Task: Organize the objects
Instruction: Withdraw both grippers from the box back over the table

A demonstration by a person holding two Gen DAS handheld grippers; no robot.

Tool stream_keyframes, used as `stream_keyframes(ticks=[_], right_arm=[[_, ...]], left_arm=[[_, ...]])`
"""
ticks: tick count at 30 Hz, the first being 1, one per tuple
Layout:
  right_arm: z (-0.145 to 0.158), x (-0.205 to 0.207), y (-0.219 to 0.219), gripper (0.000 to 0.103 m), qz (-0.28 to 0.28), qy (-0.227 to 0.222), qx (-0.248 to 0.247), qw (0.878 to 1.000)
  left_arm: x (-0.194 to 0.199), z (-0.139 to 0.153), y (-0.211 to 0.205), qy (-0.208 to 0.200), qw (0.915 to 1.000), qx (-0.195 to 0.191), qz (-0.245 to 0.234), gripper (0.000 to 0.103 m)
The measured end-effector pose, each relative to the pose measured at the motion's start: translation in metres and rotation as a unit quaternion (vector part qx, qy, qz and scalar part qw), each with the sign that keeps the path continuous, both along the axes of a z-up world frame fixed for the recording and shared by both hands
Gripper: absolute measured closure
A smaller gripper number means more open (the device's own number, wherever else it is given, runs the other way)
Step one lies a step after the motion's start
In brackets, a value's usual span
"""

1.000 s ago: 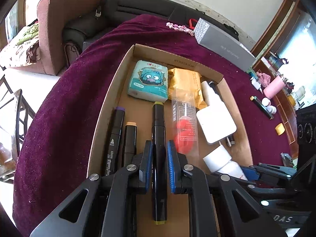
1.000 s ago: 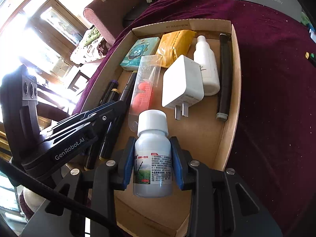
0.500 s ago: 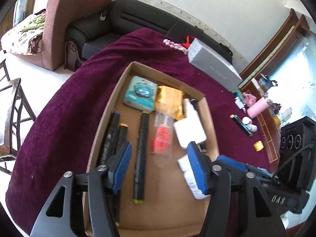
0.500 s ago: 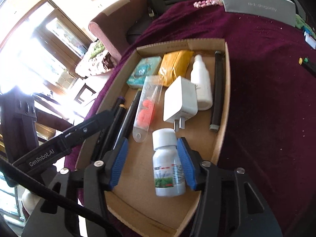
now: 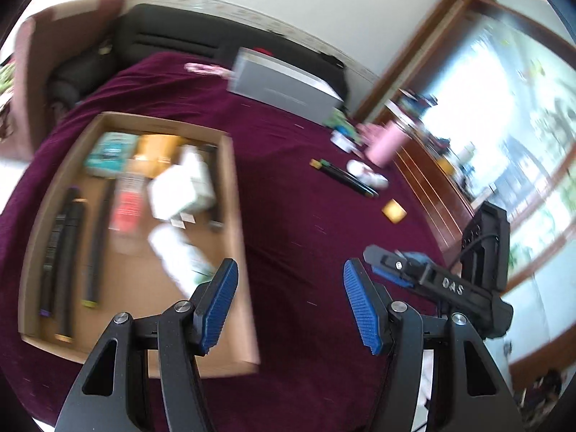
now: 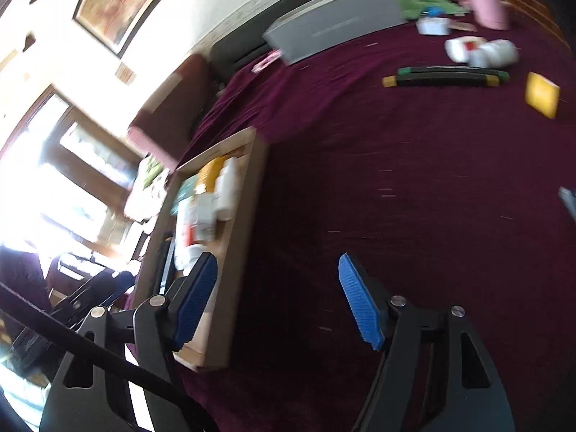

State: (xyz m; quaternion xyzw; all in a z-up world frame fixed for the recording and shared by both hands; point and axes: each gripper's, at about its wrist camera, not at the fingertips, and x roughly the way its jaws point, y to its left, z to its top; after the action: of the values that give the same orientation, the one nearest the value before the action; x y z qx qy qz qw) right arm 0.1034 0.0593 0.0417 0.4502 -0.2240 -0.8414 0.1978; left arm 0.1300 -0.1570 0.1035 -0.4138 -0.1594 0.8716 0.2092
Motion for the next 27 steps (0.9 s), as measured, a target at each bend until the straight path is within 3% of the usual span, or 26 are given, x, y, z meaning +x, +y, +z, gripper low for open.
stream_keyframes(ticks=[4, 8, 12, 15, 18, 23, 27], right_arm=[[0.004, 0.026, 0.059, 0.028, -0.058, 0.011, 0.002, 0.998], [0.016, 0.048, 0.102, 0.024, -0.117, 0.043, 0.044, 0.991], [0.031, 0.056, 0.129, 0.024, -0.142, 0.065, 0.077, 0.985], [0.046, 0.053, 0.154, 0.024, -0.156, 0.077, 0.086, 0.981], [0.059, 0.046, 0.178, 0.023, -0.178, 0.086, 0.088, 0.976], [0.062, 0.023, 0.209, 0.023, -0.208, 0.088, 0.09, 0.97], [0.055, 0.004, 0.221, 0.023, -0.223, 0.095, 0.105, 0.964]], left_arm=[[0.011, 0.012, 0.038, 0.018, 0.999, -0.009, -0.039, 0.048], [0.012, 0.03, 0.067, 0.034, 0.9976, -0.016, -0.059, 0.048], [0.009, 0.054, 0.089, 0.062, 0.995, -0.031, -0.071, 0.048], [-0.001, 0.057, 0.106, 0.067, 0.9935, -0.051, -0.078, 0.04], [-0.023, 0.035, 0.125, 0.044, 0.9934, -0.065, -0.083, 0.04], [-0.077, -0.036, 0.148, -0.031, 0.9934, -0.089, -0.065, 0.04], [-0.118, -0.083, 0.149, -0.068, 0.9909, -0.114, -0.02, 0.041]])
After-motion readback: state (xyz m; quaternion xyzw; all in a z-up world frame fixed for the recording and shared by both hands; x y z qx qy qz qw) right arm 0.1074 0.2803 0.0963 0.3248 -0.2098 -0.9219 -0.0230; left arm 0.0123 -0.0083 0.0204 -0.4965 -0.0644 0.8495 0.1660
